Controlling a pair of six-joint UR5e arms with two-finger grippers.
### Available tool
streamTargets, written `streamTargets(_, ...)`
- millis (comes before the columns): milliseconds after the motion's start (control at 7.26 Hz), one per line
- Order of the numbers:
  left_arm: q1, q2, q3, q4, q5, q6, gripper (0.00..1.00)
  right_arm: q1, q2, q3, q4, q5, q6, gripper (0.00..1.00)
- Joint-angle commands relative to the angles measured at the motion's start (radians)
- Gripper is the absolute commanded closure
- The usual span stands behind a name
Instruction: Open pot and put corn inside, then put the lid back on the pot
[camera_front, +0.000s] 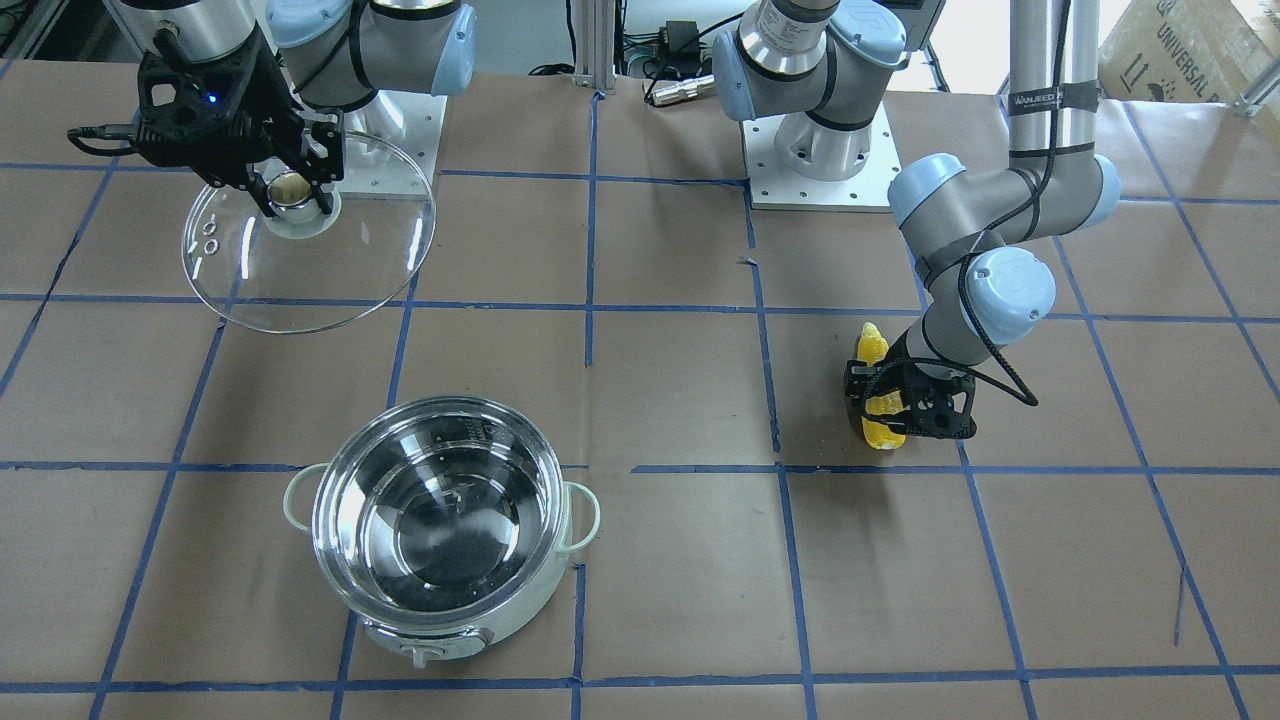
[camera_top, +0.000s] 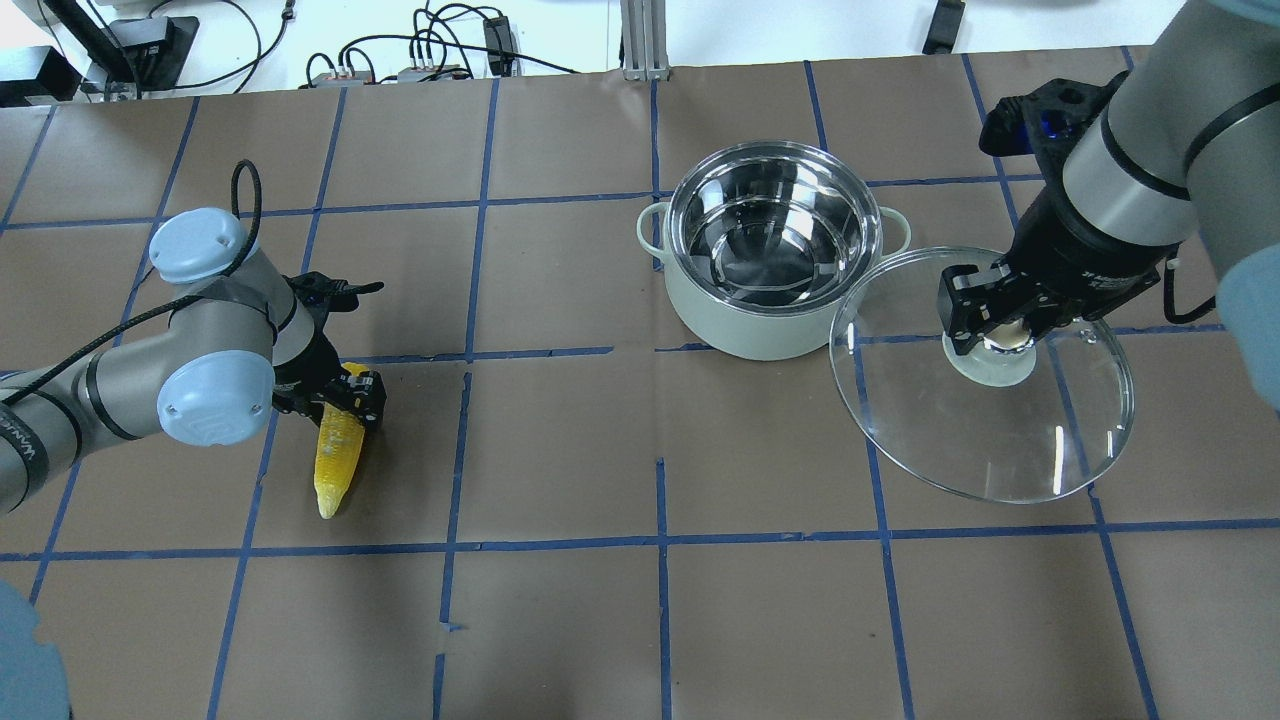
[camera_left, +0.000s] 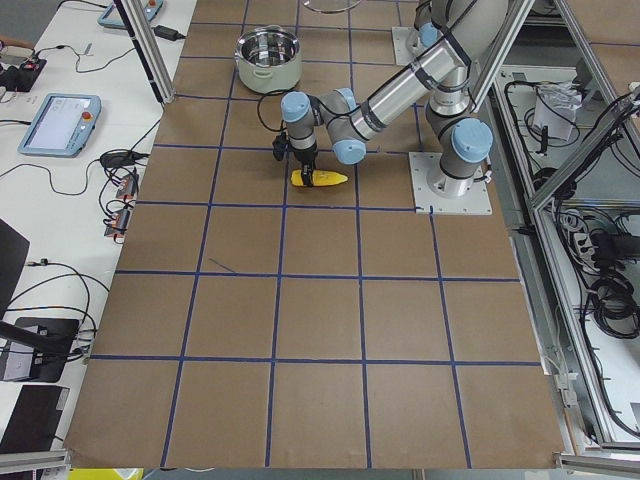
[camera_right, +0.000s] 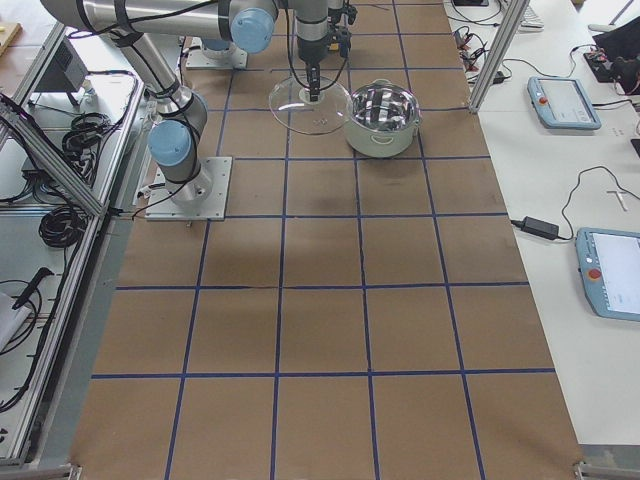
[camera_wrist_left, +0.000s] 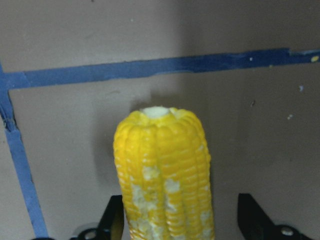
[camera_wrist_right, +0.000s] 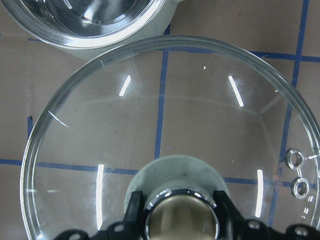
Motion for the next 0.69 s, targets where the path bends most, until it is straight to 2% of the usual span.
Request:
streamTargets(0, -0.02, 0.019, 0.01, -0.001, -0.003, -0.014, 0.75, -0.002, -0.001, 0.005, -0.003, -0.002, -0.002, 0.68)
streamTargets(275, -0.099, 0.054, 0.037, -0.006, -0.012, -0.092, 0.75, -0.002, 0.004, -0.004, -0.034, -0.01, -0.016, 0.68)
streamTargets(413, -0.177, 0.053, 0.106, -0.076, -0.012, -0.182, 0.75, -0.002, 0.005, -0.003, -0.074, -0.014, -0.034, 0.68)
streamTargets(551, -0.251, 0.036, 0.225, -0.167, -0.033, -0.305, 0.75, -0.002, 0.005, -0.003, -0.077, -0.013, -0.037, 0.68)
